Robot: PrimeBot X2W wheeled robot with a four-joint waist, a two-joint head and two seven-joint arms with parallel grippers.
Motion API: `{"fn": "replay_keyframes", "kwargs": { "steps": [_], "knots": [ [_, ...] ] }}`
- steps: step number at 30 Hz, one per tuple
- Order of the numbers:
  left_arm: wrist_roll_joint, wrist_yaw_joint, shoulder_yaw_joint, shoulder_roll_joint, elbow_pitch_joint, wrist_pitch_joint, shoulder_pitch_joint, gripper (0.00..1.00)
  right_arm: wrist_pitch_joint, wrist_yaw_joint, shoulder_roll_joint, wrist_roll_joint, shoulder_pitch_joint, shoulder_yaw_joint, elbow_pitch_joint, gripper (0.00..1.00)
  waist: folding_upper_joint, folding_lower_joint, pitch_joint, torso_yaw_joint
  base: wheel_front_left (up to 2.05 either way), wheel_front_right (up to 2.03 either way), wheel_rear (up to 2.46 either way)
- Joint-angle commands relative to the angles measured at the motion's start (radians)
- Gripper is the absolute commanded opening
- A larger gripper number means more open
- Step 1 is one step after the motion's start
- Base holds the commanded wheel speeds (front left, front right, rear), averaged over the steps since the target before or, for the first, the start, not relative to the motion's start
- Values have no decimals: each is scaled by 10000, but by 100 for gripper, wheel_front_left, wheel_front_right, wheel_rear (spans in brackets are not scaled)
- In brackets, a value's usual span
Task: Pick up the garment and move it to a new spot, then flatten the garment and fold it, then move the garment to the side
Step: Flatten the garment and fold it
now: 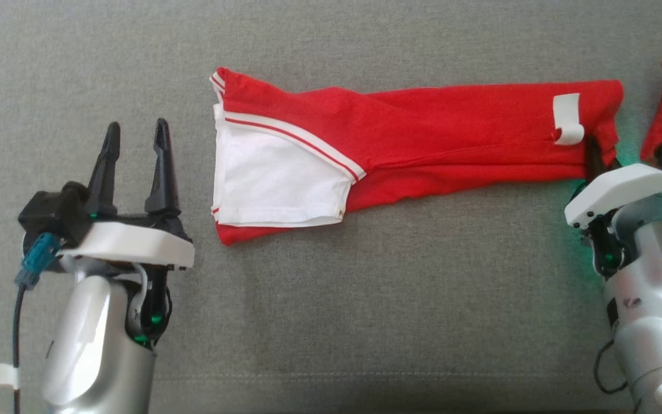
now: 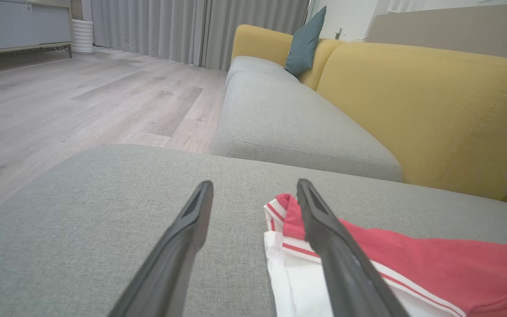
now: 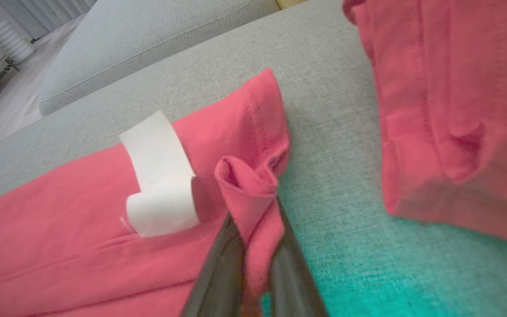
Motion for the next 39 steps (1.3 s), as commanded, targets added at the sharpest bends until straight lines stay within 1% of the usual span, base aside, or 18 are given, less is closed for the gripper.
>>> {"fn": "replay_keyframes", "kwargs": {
  "steps": [1, 7, 13, 16, 20, 24, 27, 28, 30, 34, 39],
  "knots": [
    [143, -84, 453, 78, -211, -51, -266, 100, -38, 65, 22, -125, -60, 101, -138, 0, 0, -1, -126, -75, 0, 0, 0],
    [266, -238, 688, -56, -148, -51, -209, 100, -405, 65, -410, -227, -189, -471, -408, 0, 0, -1, -419, -228, 0, 0, 0],
    [288, -328, 829, -153, -95, -51, -78, 100, -654, 65, -530, -312, -255, -928, -948, 0, 0, -1, -706, -303, 0, 0, 0],
    [298, -362, 867, -197, -80, -51, -1, 100, -620, 65, -371, -353, -286, -1009, -1423, 0, 0, -1, -848, -304, 0, 0, 0],
    [278, -385, 889, -238, -71, -51, 113, 100, -376, 65, 168, -400, -245, -691, -2302, 0, 0, -1, -1021, -224, 0, 0, 0],
    [238, -384, 890, -260, -75, -51, 230, 100, 6, 65, 735, -242, -103, -127, -3385, 0, 0, -1, -1192, -39, 0, 0, 0],
    [215, -374, 878, -268, -77, -51, 310, 100, 348, 65, 979, 54, 129, 501, -4169, 0, 0, -1, -1317, 163, 0, 0, 0],
    [196, -362, 860, -271, -87, -51, 372, 100, 550, 65, 1034, 348, 349, 1028, -4615, 0, 0, -1, -1379, 303, 0, 0, 0],
    [143, -339, 815, -273, -78, -51, 436, 100, 605, 65, 1044, 1111, 580, 1733, -4921, 0, 0, -1, -1438, 464, 0, 0, 0],
    [28, -304, 669, -275, -34, -51, 528, 100, 400, 65, 1048, 2131, 1006, 3183, -5023, 0, 0, -1, -1505, 775, 0, 0, 0],
    [-39, -245, 547, -276, -6, -51, 586, 100, -252, 65, 1050, 3081, 1096, 4647, -4433, 0, 0, -1, -1524, 1108, 0, 0, 0]
  ]
}}
